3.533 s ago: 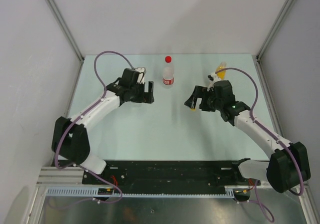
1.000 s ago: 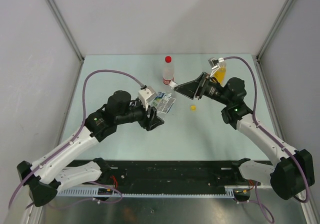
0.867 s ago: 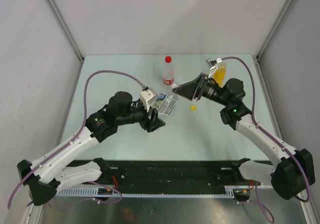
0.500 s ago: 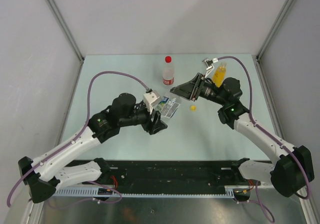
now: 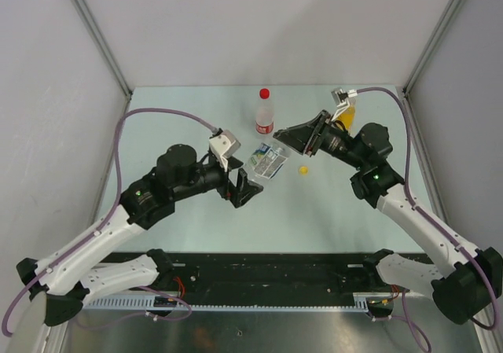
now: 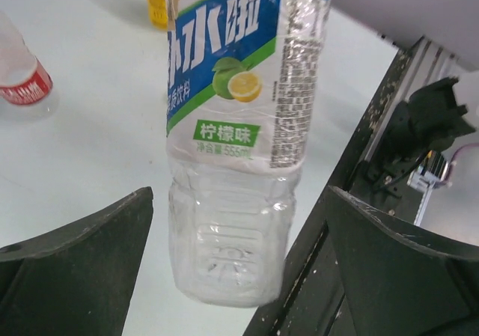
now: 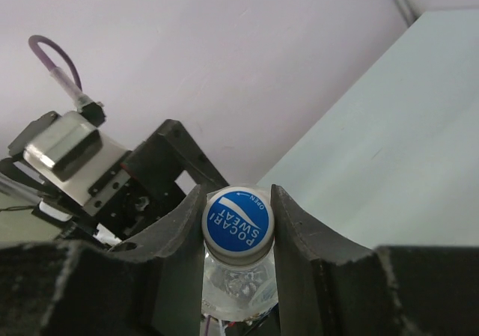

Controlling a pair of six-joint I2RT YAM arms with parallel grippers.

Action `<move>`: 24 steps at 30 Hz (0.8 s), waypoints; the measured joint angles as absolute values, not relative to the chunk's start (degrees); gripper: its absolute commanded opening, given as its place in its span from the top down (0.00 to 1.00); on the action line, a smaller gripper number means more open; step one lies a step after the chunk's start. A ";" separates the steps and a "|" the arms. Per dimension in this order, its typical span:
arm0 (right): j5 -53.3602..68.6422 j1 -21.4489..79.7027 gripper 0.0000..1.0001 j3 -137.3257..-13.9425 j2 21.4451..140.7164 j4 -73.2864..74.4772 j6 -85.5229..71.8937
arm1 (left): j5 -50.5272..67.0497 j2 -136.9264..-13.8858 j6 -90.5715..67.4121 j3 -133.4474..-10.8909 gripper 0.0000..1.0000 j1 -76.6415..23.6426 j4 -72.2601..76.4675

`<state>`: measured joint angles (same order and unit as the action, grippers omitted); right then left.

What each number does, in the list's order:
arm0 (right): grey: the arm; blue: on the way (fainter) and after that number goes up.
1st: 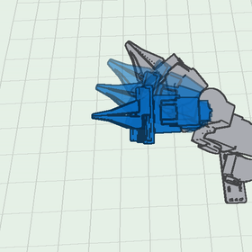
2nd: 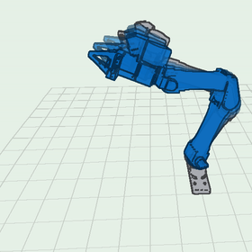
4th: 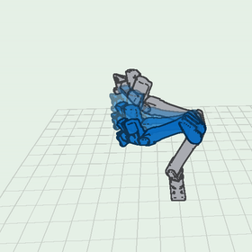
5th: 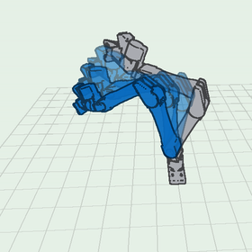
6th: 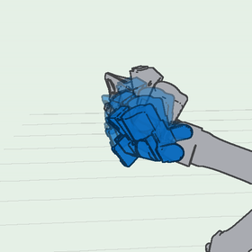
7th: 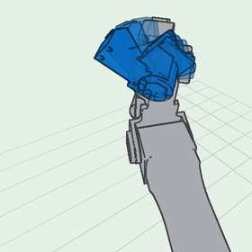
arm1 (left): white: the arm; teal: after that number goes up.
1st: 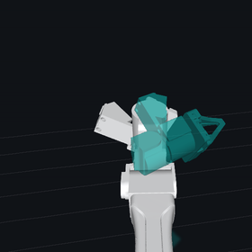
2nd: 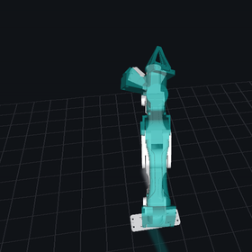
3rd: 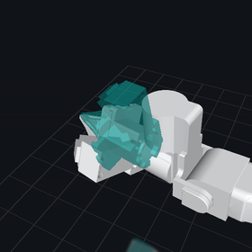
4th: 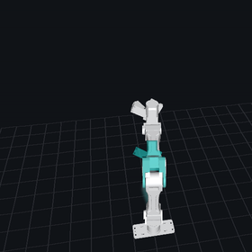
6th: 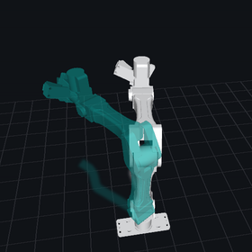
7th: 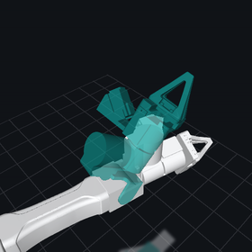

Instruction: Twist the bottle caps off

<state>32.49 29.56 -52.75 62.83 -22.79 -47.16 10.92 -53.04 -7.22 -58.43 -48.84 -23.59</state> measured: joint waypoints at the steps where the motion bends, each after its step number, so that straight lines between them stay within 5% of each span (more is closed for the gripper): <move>1: 31.92 29.56 1.00 -52.95 62.41 -22.41 -46.76 | 10.90 -52.71 -7.35 -59.29 0.01 -48.84 -23.44; 24: 27.35 28.51 1.00 -53.49 57.30 -16.99 -42.70 | 13.76 -61.98 -5.91 -65.71 0.01 -48.84 -22.00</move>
